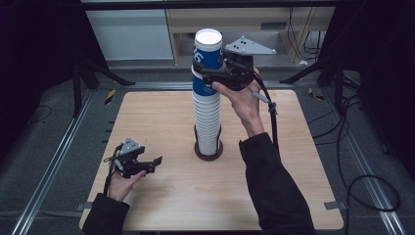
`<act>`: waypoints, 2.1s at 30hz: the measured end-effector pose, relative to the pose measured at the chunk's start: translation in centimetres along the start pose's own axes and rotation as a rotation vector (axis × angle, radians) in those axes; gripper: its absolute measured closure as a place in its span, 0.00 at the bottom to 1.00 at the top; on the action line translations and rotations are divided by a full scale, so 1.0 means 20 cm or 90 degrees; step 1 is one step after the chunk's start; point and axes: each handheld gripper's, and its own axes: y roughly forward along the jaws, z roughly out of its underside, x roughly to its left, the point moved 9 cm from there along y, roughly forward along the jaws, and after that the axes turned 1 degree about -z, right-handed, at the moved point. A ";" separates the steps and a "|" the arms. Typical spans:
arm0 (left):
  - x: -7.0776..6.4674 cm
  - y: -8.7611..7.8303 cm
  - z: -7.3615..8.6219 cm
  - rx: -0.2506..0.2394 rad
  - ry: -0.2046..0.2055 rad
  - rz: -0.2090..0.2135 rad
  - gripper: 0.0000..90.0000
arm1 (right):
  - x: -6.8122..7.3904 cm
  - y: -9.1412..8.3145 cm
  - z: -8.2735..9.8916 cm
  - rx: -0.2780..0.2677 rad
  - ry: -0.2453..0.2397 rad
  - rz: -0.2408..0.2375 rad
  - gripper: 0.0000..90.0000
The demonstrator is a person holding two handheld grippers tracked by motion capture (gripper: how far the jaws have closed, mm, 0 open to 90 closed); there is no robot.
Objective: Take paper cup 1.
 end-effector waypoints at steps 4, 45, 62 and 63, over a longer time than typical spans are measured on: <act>0.00 0.00 0.00 -0.001 0.000 0.000 0.18 | 0.01 -0.01 -0.03 -0.008 -0.004 -0.001 0.24; -0.01 -0.03 -0.03 -0.018 0.002 0.001 0.19 | -0.15 -0.57 0.37 0.054 -0.024 0.033 0.24; -0.04 -0.05 -0.05 -0.021 0.013 0.009 0.19 | -0.13 -0.62 0.66 0.104 -0.009 0.003 0.24; -0.05 -0.06 -0.05 -0.021 0.014 0.010 0.19 | -0.13 -0.63 0.67 0.105 -0.008 0.001 0.24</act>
